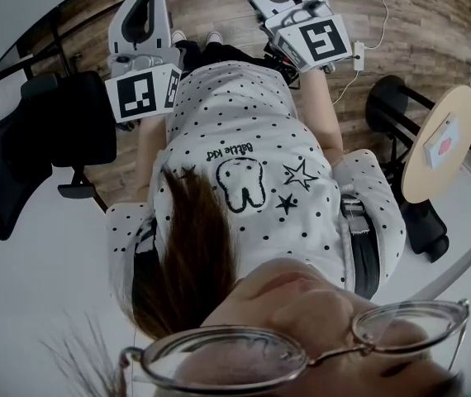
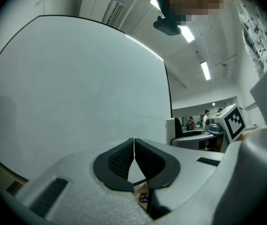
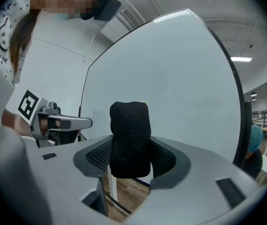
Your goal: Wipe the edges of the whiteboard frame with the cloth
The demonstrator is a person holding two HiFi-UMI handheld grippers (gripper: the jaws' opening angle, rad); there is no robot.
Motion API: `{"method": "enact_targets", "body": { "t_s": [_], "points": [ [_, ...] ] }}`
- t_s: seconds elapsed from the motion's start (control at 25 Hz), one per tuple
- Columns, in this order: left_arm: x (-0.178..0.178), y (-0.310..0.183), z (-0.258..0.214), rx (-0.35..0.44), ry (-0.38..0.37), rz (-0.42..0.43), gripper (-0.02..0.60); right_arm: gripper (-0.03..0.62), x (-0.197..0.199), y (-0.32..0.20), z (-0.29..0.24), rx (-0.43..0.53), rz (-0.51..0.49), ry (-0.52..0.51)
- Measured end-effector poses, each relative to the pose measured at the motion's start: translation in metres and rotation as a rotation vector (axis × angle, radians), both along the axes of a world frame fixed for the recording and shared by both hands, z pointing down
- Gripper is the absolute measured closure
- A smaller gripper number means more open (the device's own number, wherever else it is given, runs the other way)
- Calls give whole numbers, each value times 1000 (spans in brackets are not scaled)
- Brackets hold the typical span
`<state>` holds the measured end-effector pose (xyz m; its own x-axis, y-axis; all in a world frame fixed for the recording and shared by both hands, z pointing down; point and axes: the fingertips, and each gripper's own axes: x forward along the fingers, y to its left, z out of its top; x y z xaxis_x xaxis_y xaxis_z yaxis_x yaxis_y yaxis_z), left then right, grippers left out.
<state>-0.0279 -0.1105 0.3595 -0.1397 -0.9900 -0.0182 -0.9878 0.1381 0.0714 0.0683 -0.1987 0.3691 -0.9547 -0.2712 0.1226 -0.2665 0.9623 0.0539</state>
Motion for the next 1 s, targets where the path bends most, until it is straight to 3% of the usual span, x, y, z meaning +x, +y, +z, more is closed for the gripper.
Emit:
{"method": "enact_targets", "body": {
  "t_s": [1.0],
  "points": [
    [1, 0, -1, -3, 1, 1, 561, 362, 4, -2, -4, 16, 10, 0]
  ]
}}
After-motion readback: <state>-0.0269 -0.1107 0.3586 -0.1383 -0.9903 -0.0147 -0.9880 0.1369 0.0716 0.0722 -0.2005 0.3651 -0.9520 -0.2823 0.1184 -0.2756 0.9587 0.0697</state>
